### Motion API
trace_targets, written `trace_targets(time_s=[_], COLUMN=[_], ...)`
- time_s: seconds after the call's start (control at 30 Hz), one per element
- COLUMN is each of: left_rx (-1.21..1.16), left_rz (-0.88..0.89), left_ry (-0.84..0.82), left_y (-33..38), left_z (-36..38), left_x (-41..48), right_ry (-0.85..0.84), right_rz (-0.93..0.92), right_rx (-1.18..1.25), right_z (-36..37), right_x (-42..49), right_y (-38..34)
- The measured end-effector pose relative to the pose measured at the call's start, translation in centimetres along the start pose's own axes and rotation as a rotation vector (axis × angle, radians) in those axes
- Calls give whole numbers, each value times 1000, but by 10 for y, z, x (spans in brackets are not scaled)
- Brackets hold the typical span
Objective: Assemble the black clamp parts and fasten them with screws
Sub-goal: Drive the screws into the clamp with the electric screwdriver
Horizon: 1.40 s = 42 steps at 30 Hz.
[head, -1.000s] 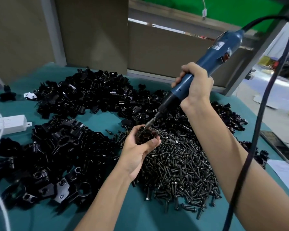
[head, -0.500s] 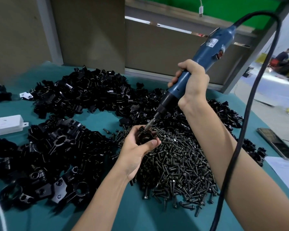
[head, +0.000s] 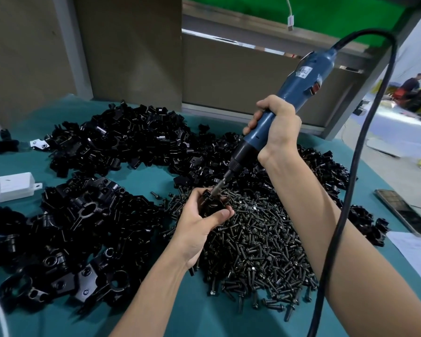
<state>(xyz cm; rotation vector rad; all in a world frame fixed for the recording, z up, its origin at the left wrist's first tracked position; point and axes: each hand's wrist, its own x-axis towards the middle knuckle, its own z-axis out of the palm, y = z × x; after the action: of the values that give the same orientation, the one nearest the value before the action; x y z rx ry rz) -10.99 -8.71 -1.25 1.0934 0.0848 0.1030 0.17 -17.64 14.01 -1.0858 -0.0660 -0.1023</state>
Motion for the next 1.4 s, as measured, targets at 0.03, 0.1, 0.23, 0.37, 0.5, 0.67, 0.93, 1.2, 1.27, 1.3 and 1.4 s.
trace_targets(time_s=[0.03, 0.1, 0.23, 0.37, 0.5, 0.67, 0.93, 1.2, 1.27, 1.3, 1.4], left_rx=[-2, -5, -6, 20, 37, 25, 39, 9, -2, -17, -33], left_rz=[0, 1, -5, -17, -21, -30, -12, -19, -21, -26, -22], left_ry=[0, 4, 8, 16, 33, 38, 14, 17, 11, -1, -23], left_y=[0, 0, 0, 0, 1, -1, 0, 1, 0, 0, -1], left_z=[0, 0, 0, -2, -2, -2, -3, 0, -2, -3, -3], left_x=[0, 1, 0, 1, 1, 2, 1, 1, 2, 2, 1], right_ry=[1, -1, -7, -1, 2, -1, -2, -14, -13, -13, -15], right_rz=[-1, -5, 2, 22, 34, 23, 35, 36, 36, 37, 34], right_rx=[3, 11, 9, 15, 23, 24, 25, 13, 7, 7, 5], right_z=[1, 1, 1, 1, 1, 1, 2, 4, 4, 4, 3], right_x=[0, 0, 0, 2, 2, 2, 1, -1, -1, -1, -2], right_y=[0, 0, 1, 4, 6, 6, 6, 4, 4, 4, 5])
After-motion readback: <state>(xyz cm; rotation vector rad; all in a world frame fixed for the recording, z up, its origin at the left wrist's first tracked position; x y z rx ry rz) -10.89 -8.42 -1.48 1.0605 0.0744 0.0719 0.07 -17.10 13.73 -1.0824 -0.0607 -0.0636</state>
